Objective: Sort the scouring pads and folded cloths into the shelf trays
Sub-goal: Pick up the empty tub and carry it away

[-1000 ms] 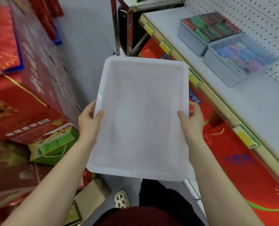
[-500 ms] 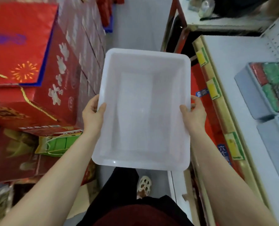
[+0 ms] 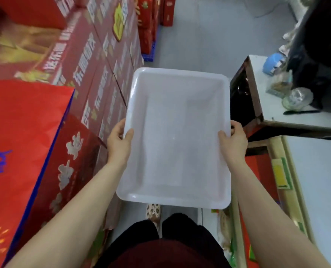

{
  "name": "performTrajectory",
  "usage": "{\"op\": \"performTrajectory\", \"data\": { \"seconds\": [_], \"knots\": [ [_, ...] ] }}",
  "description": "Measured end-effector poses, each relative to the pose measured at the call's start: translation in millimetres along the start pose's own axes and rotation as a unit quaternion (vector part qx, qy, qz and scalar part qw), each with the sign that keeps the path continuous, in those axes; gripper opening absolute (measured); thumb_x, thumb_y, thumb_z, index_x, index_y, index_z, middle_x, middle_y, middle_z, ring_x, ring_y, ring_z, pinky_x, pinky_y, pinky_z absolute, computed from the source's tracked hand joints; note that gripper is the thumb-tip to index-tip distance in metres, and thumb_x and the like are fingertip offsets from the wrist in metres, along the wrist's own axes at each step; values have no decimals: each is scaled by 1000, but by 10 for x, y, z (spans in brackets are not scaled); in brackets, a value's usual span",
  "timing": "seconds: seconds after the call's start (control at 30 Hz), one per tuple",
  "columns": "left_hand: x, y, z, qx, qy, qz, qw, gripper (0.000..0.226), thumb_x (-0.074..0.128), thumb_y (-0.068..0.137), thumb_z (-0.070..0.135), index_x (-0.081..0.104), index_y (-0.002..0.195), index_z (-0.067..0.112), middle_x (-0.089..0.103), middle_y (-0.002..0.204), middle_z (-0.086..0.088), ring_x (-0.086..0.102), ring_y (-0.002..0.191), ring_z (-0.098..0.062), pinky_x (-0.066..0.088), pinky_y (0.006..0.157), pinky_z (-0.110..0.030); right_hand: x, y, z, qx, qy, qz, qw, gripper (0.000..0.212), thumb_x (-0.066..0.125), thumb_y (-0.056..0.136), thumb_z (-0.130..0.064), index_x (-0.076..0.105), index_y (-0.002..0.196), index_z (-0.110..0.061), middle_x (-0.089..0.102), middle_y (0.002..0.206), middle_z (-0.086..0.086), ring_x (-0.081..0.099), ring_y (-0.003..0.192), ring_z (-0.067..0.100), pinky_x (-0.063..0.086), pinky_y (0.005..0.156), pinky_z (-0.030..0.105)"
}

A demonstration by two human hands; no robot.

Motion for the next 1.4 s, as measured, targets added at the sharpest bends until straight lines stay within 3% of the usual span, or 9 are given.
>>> {"op": "performTrajectory", "data": {
  "seconds": [0.17, 0.23, 0.43, 0.5, 0.6, 0.83, 1.17, 1.3, 1.4],
  "knots": [
    [495, 1127, 469, 14, 16, 2, 1000, 40, 57, 95, 8, 57, 134, 18, 65, 123, 5, 63, 108, -10, 49, 96, -28, 357, 1133, -494, 3, -16, 5, 1000, 41, 56, 89, -12, 53, 129, -13, 67, 115, 9, 62, 104, 26, 46, 85, 32],
    [732, 1571, 642, 20, 12, 7, 1000, 39, 56, 95, 8, 57, 133, 20, 66, 120, 8, 63, 104, -6, 50, 94, -27, 515, 1655, -663, 0, -13, 7, 1000, 38, 56, 88, -12, 54, 126, -13, 67, 113, 7, 61, 100, 23, 43, 81, 29],
    [1374, 2920, 1098, 14, -3, 53, 998, 43, 57, 95, 7, 53, 138, 14, 63, 129, -1, 60, 117, -18, 47, 100, -32, 1128, 3378, -1267, -24, -12, -20, 999, 37, 56, 87, -9, 54, 125, -9, 66, 112, 13, 62, 102, 32, 44, 84, 31],
    [1562, 3355, 1264, 14, 5, 61, 998, 43, 58, 96, 10, 54, 137, 18, 64, 128, 2, 60, 116, -16, 48, 100, -33, 1310, 3929, -1522, -30, -7, -31, 999, 39, 55, 89, -11, 53, 127, -11, 66, 114, 12, 61, 103, 32, 42, 81, 30],
    [1833, 4008, 1495, 11, 10, 59, 998, 41, 56, 96, 15, 54, 136, 27, 64, 125, 8, 61, 112, -13, 49, 96, -34, 1561, 4676, -1889, -33, -12, -43, 998, 39, 52, 89, -13, 51, 129, -14, 65, 119, 12, 61, 107, 32, 48, 91, 38],
    [2664, 5802, 1965, 31, -12, 50, 998, 40, 56, 96, 14, 56, 132, 32, 61, 105, 30, 58, 84, 18, 44, 64, -3, 2220, 6542, -2564, -50, -18, -31, 998, 39, 55, 84, -9, 55, 122, -14, 67, 110, 10, 62, 99, 34, 50, 89, 47],
    [3587, 8457, 2924, 35, 31, -5, 999, 37, 52, 98, 23, 53, 133, 33, 64, 120, 11, 62, 104, -13, 52, 86, -34, 3101, 8897, -3629, -43, -14, -9, 999, 38, 59, 83, -7, 56, 120, -12, 66, 101, 8, 64, 91, 34, 51, 84, 47],
    [3885, 9419, 3151, 30, 15, 38, 999, 41, 56, 94, 21, 54, 134, 29, 65, 112, 9, 62, 96, -2, 50, 80, -27, 3597, 9911, -4070, -56, 2, -43, 997, 38, 61, 84, -6, 57, 121, -12, 67, 102, 11, 65, 90, 33, 52, 86, 50],
    [4051, 10105, 3201, 7, -9, 92, 996, 43, 60, 92, 19, 55, 134, 27, 67, 110, 5, 67, 91, -4, 55, 79, -28, 4116, 10719, -4458, -92, -4, -85, 992, 38, 63, 83, -5, 60, 120, -9, 64, 95, 7, 62, 84, 28, 52, 84, 50]
  ]
}}
Point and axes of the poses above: each hand's wrist, its own y-axis towards the middle knuckle, its own x-axis out of the palm, z = x × y, the point moved 6 cm from there along y, towards the middle knuckle
